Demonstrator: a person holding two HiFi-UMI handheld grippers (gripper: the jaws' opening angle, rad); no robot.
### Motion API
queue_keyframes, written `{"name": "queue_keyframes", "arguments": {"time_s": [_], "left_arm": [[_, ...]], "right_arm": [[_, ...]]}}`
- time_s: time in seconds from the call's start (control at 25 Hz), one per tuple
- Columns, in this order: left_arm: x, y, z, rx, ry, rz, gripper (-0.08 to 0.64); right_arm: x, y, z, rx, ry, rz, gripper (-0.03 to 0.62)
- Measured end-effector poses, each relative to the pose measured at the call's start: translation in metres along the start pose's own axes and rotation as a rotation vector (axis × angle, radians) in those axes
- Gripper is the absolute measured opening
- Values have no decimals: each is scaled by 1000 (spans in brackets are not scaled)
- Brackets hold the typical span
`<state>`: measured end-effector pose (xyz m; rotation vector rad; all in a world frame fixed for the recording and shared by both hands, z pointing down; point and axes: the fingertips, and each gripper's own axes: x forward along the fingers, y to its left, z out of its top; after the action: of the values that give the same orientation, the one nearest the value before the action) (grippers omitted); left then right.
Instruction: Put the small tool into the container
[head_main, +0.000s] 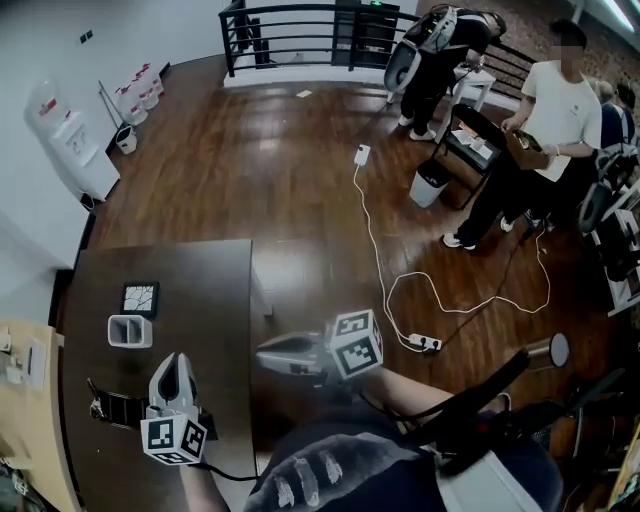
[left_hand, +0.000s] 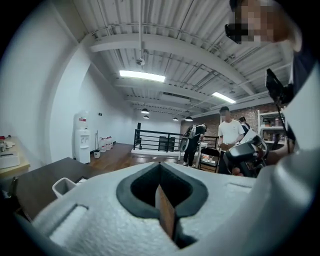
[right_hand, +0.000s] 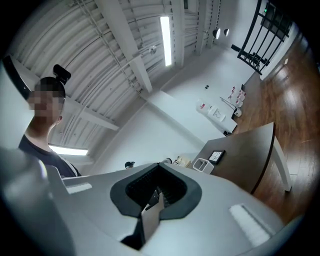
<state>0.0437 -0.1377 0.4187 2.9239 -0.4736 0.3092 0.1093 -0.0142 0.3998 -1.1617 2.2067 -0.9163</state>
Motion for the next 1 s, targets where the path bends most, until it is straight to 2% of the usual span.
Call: {"name": "queue_keyframes", "arguments": {"time_s": [0.32, 0.48, 0.72, 1.0], "left_arm": [[46, -62, 6, 57, 14, -55, -2], [54, -80, 4, 89, 24, -73, -2], [71, -110, 13, 143, 31, -83, -2], [106, -158, 24, 171, 13, -152, -2]], "right_arm": [[-59, -5, 21, -5, -45, 43, 0], [-69, -6, 25, -96, -19, 22, 0], [-89, -5, 46, -215, 12, 41, 0], [-130, -11, 63, -222, -31, 26, -2]]}}
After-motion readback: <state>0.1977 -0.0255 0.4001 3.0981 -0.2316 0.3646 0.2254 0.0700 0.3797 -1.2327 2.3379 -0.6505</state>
